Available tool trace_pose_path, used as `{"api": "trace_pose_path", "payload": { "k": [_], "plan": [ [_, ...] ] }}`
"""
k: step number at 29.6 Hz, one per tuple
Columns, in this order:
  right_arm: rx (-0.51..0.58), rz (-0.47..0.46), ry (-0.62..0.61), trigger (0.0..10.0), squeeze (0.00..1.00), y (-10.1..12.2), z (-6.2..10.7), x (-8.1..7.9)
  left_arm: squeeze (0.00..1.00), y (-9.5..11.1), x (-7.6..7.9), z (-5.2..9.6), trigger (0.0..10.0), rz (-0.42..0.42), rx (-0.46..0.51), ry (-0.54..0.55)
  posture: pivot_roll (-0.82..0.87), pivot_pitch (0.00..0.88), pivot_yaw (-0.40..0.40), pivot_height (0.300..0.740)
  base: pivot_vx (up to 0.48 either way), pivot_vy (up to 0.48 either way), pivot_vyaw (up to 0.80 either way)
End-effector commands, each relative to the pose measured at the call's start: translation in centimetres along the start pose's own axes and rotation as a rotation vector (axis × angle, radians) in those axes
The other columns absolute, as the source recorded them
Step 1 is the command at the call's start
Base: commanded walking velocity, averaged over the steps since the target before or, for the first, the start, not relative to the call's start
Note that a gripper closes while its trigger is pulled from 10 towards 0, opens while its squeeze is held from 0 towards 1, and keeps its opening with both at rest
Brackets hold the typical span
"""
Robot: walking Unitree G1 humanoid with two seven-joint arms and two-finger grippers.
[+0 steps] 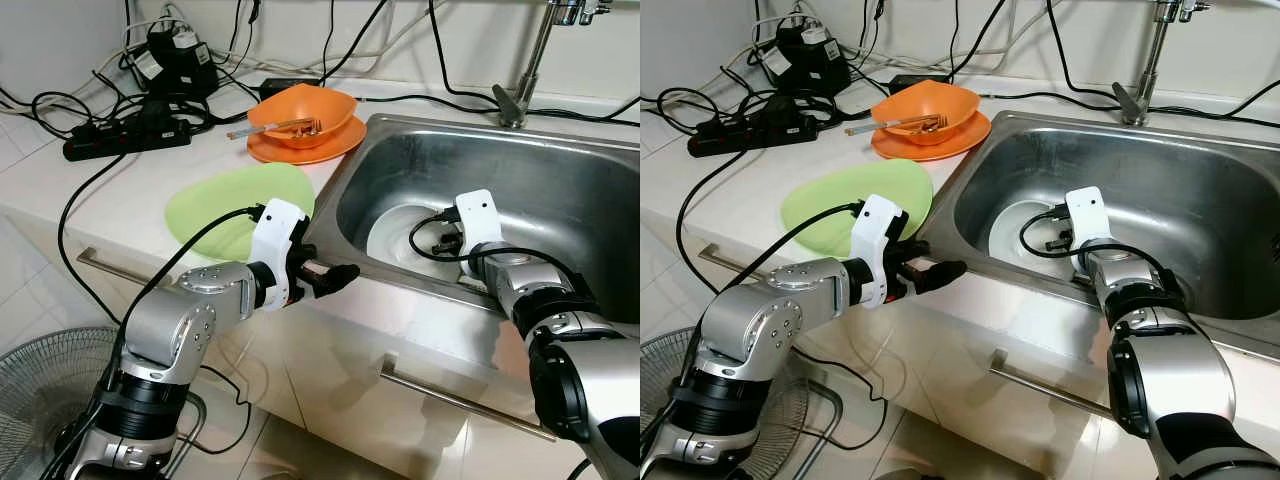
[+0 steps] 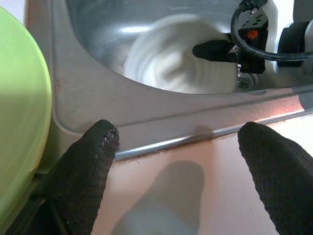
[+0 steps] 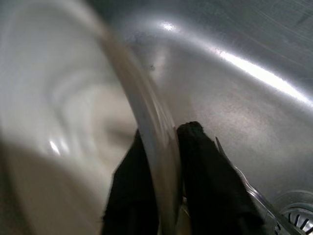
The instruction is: Kitchen organization
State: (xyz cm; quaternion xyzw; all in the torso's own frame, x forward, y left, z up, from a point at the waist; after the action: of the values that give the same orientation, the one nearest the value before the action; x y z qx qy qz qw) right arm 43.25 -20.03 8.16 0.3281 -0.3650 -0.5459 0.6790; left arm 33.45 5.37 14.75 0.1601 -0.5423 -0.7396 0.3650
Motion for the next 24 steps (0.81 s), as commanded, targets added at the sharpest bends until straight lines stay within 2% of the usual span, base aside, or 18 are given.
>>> {"api": "trace_pose_path", "payload": {
  "k": [1, 10, 14, 17, 18, 22, 24],
  "plan": [
    [-0.053, 0.005, 0.033, 10.0, 1.00, -1.5, -0.2, -1.1, 1.00, 0.3, 0.2, 0.3, 10.0, -0.021, -0.001, -0.007, 0.00, 0.014, 0.131, 0.740, 0.000, 0.000, 0.00],
    [-0.054, 0.017, 0.052, 10.0, 1.00, -1.5, -0.2, -1.5, 1.00, 0.2, 0.2, 0.3, 10.0, -0.024, -0.004, -0.007, 0.01, 0.016, 0.131, 0.740, 0.000, 0.000, 0.00],
    [-0.023, 0.021, 0.028, 10.0, 1.00, -0.8, -0.2, -1.1, 1.00, 0.1, 0.2, 0.3, 10.0, -0.028, -0.007, -0.004, 0.01, 0.017, 0.130, 0.740, 0.000, 0.000, 0.00],
    [0.102, 0.023, -0.024, 10.0, 1.00, 2.0, 0.0, -0.3, 1.00, 0.2, 0.2, 0.3, 10.0, -0.030, -0.005, -0.002, 0.01, 0.016, 0.127, 0.740, 0.000, 0.000, 0.00],
    [0.199, 0.027, -0.047, 10.0, 1.00, 4.1, 0.3, 0.1, 1.00, 0.2, 0.2, 0.3, 10.0, -0.029, -0.004, -0.001, 0.00, 0.017, 0.126, 0.740, 0.000, 0.000, 0.00],
    [0.268, 0.022, -0.057, 10.0, 1.00, 5.5, 0.6, 0.3, 1.00, 0.2, 0.1, 0.3, 10.0, -0.028, -0.004, 0.000, 0.00, 0.015, 0.126, 0.740, 0.000, 0.000, 0.00],
    [0.337, -0.033, -0.065, 10.0, 1.00, 6.9, 1.0, 0.6, 1.00, 0.2, 0.2, 0.2, 10.0, -0.027, -0.001, -0.003, 0.00, 0.013, 0.126, 0.740, 0.000, 0.000, 0.00]
  ]
}}
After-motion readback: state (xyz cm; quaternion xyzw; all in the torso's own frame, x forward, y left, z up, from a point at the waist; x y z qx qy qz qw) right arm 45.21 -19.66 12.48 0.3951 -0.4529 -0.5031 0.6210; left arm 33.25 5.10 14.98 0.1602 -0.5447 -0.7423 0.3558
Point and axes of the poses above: a point about 5 cm out from each wrist's last joint towards the gripper, its own z axis pointing back from the gripper into the wrist, its own y axis along the axis of the wrist's last joint, x = y × z, the point moved 6 cm from there along -z, pointing out of the wrist towards the gripper, and after that the axes turned 3 degrees about -z, right-handed, at the moved point
